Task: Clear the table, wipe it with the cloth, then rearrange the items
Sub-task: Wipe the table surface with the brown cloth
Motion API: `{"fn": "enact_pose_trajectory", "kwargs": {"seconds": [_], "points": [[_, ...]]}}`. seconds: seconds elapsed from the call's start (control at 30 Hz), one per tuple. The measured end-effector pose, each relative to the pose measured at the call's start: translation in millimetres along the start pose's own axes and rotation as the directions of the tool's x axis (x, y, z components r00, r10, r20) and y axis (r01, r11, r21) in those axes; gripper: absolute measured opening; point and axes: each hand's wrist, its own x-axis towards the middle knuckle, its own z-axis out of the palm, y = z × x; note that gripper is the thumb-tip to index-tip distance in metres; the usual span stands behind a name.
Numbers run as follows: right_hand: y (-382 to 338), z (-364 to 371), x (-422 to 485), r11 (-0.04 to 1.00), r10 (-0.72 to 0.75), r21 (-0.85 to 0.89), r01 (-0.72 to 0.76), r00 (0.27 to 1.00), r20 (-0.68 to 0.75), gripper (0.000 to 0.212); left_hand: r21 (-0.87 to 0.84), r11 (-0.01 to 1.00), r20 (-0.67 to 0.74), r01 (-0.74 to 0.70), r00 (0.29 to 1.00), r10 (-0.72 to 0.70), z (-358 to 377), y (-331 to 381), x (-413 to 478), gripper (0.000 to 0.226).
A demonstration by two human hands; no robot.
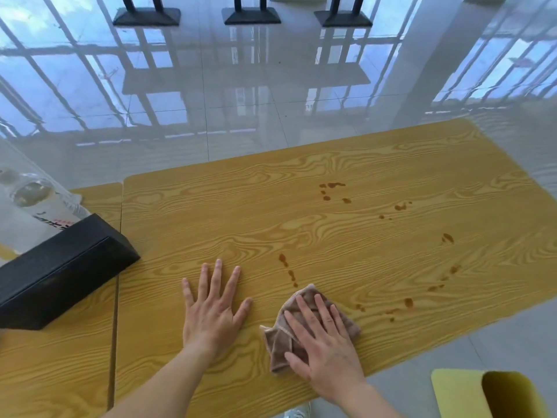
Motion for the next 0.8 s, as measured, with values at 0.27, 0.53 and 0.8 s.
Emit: {"fn": "enact_pose_trajectory", "kwargs": {"seconds": [0.27, 0.53, 0.8], "points": [[-29.2, -11.0, 73.2, 0.92, 0.388, 0.051, -0.388, 0.922, 0.014, 0.077, -0.013, 1.0, 0.019, -0.018, 1.0, 0.018, -2.8, -1.4, 0.1, 0.075], [-13.0, 4.6, 10.0, 0.959, 0.281, -0.04, -0.282, 0.959, -0.018, 0.074, -0.033, 0.999, 0.017, -0.041, 0.999, 0.041, -3.5, -3.4, 1.1, 0.075], [-35.9, 1.7, 32.0, 0.955, 0.295, 0.028, -0.294, 0.955, -0.033, 0.07, -0.017, 0.999, -0.001, -0.033, 0.999, 0.033, -2.5, -0.7, 1.9, 0.075]]}}
